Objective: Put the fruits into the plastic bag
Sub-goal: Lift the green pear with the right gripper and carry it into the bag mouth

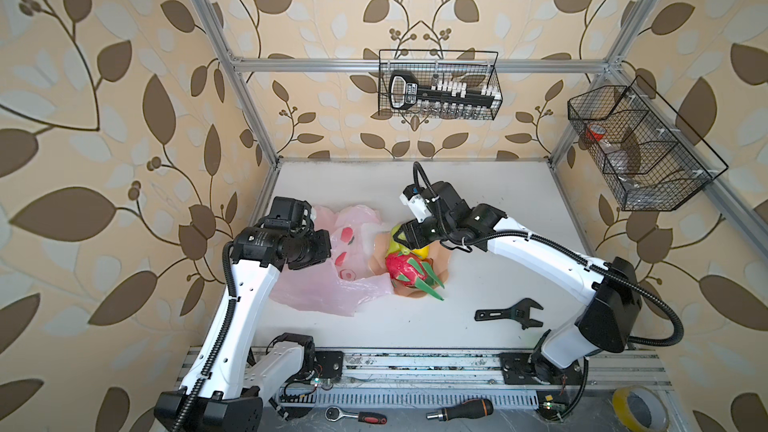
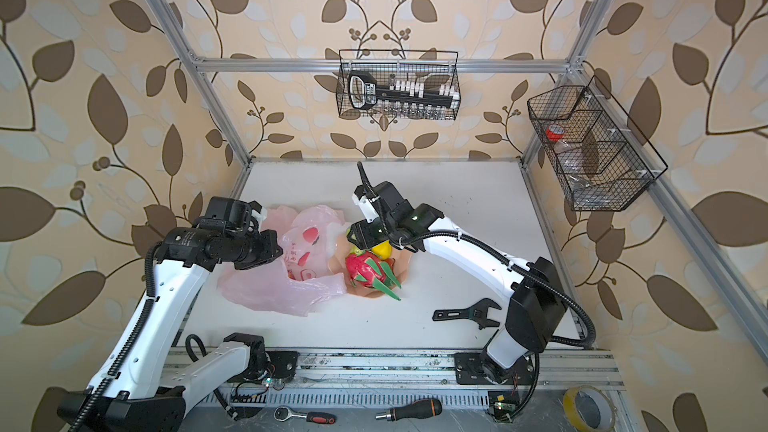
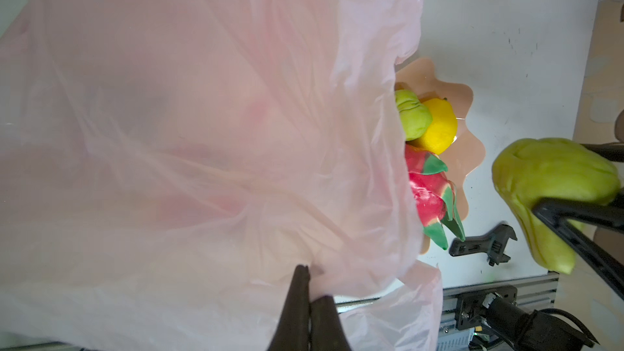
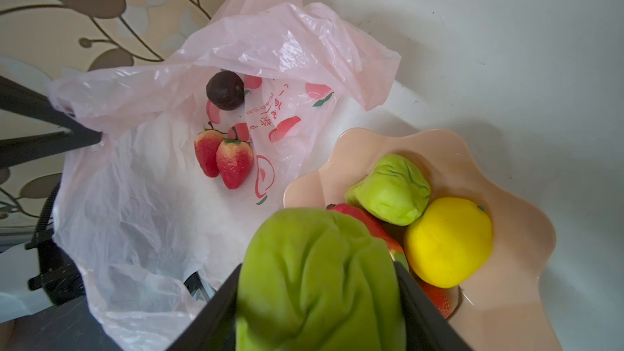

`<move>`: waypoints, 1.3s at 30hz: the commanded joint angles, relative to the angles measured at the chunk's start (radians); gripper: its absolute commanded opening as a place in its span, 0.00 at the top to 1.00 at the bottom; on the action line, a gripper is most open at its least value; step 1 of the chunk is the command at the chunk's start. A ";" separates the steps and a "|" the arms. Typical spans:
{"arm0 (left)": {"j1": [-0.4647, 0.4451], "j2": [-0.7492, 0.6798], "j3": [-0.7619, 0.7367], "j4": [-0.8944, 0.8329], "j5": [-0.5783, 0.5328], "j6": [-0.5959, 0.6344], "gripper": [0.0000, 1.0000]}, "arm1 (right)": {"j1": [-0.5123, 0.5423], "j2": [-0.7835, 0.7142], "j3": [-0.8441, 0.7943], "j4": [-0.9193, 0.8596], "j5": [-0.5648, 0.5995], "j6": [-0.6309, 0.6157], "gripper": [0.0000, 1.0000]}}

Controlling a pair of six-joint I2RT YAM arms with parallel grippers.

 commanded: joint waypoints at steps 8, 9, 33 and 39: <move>0.005 -0.016 0.008 0.015 0.066 -0.012 1.00 | -0.074 -0.085 -0.227 0.256 -0.245 0.273 0.55; 0.004 -0.015 0.005 0.017 0.082 -0.016 1.00 | -0.083 -0.090 -0.245 0.284 -0.261 0.304 0.55; -0.007 0.009 -0.012 0.106 0.185 -0.009 1.00 | -0.020 0.106 -0.299 0.718 -0.325 0.678 0.56; -0.008 0.016 -0.009 0.111 0.200 -0.016 1.00 | 0.025 0.198 -0.242 0.764 -0.324 0.731 0.56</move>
